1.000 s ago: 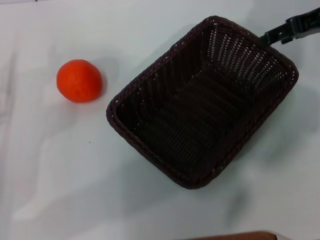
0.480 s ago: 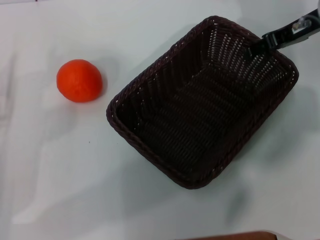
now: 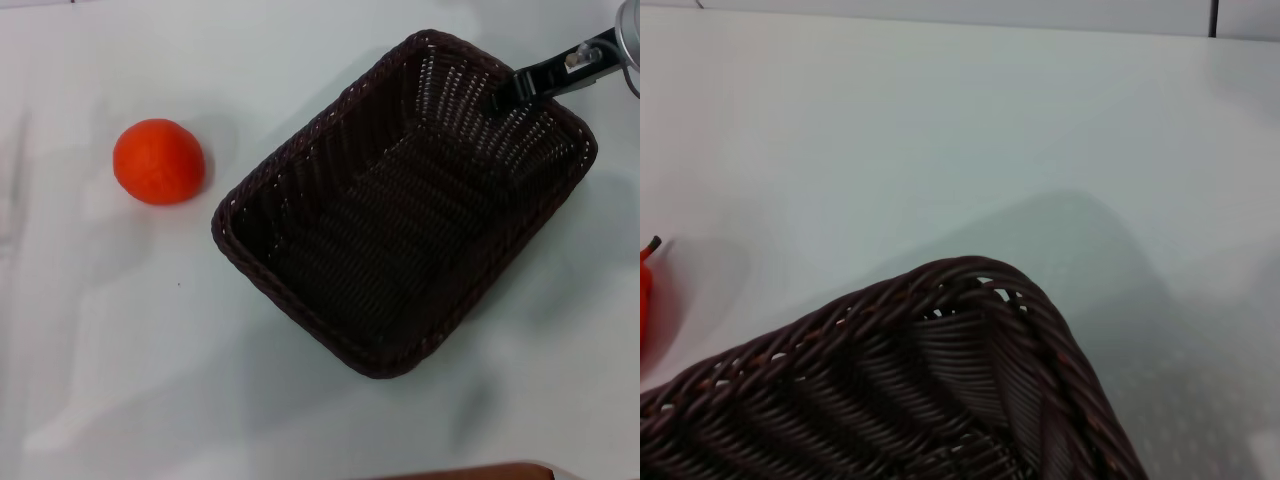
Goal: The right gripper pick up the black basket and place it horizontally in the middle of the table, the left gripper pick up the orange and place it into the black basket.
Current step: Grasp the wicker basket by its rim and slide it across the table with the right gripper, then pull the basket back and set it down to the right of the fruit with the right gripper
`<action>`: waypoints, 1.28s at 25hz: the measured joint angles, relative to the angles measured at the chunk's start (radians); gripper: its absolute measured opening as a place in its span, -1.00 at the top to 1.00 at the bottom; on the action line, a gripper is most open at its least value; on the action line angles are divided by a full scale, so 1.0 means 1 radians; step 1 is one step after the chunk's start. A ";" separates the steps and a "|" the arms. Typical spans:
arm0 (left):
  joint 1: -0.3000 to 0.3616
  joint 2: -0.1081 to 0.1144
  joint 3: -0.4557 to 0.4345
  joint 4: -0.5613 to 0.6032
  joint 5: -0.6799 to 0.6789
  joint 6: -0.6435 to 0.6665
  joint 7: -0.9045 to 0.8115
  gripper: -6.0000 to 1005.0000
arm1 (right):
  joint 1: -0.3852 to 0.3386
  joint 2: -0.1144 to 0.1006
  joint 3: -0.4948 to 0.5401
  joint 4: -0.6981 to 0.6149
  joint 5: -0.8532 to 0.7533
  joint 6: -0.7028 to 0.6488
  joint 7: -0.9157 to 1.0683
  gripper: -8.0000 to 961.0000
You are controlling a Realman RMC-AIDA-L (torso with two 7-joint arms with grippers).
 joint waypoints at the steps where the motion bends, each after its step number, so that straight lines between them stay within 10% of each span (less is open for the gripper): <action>1: -0.001 0.000 0.001 0.000 0.000 0.000 0.000 -0.77 | -0.001 0.000 0.000 0.000 0.001 0.000 0.000 0.23; 11: -0.001 0.000 0.003 0.000 0.000 -0.023 0.000 -0.77 | -0.026 0.003 0.044 -0.008 0.060 0.037 0.023 0.54; 32: -0.017 0.007 0.000 -0.007 0.001 -0.028 0.003 -0.77 | -0.380 0.021 0.063 -0.111 0.421 -0.008 0.184 0.58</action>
